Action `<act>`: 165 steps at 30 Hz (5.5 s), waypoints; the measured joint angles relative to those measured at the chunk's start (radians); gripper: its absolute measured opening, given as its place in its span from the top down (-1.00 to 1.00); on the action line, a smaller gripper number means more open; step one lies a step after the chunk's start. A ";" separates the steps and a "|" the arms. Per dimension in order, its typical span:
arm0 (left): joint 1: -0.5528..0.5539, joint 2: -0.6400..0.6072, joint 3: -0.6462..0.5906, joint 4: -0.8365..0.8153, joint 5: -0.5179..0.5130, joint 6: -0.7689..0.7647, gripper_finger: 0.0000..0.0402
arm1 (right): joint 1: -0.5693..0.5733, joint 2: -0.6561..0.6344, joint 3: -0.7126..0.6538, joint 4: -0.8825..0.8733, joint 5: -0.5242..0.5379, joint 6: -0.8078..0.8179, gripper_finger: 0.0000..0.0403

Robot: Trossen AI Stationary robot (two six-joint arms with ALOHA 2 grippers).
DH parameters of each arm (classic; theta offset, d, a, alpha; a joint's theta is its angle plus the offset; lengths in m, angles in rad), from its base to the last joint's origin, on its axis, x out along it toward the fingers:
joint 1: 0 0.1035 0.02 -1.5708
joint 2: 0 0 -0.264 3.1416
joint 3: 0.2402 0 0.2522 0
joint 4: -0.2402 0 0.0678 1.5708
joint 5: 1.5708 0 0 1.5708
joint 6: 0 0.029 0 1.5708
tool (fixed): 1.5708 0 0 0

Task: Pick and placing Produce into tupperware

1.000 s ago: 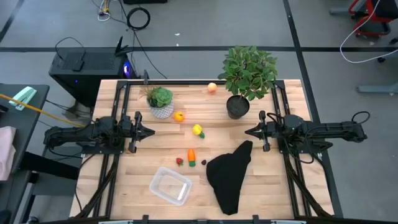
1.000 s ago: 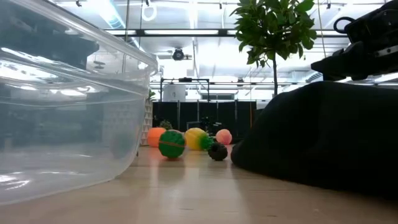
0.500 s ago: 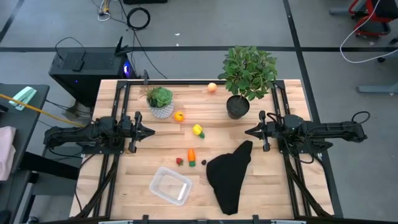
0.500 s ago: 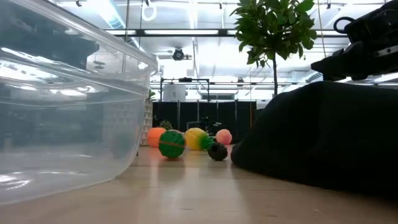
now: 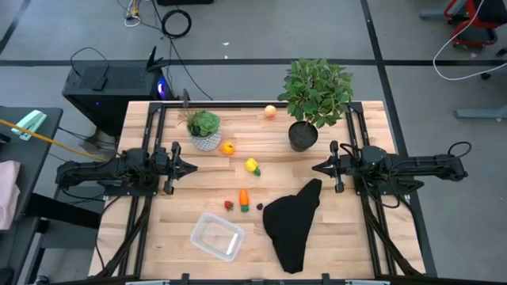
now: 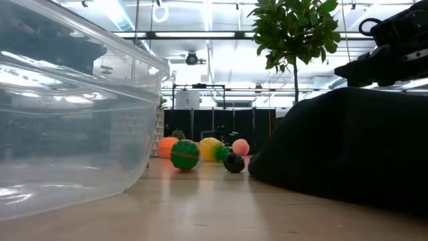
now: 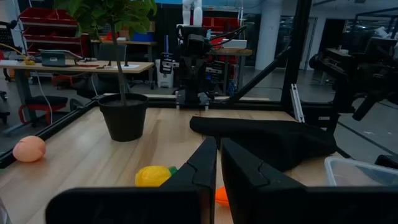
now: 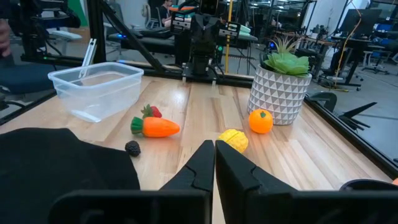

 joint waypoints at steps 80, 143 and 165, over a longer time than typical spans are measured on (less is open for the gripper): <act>-0.222 0.857 0.819 0.223 -0.039 0.100 0.88 | 0.274 0.564 0.860 0.220 0.071 0.539 0.89; 0.504 1.712 1.430 -0.372 0.040 0.195 0.10 | 0.276 0.672 1.336 -0.296 -0.020 0.441 0.89; 0.450 1.906 1.525 -0.352 -0.083 0.411 -0.73 | 0.275 0.686 1.336 -0.304 0.012 0.471 0.89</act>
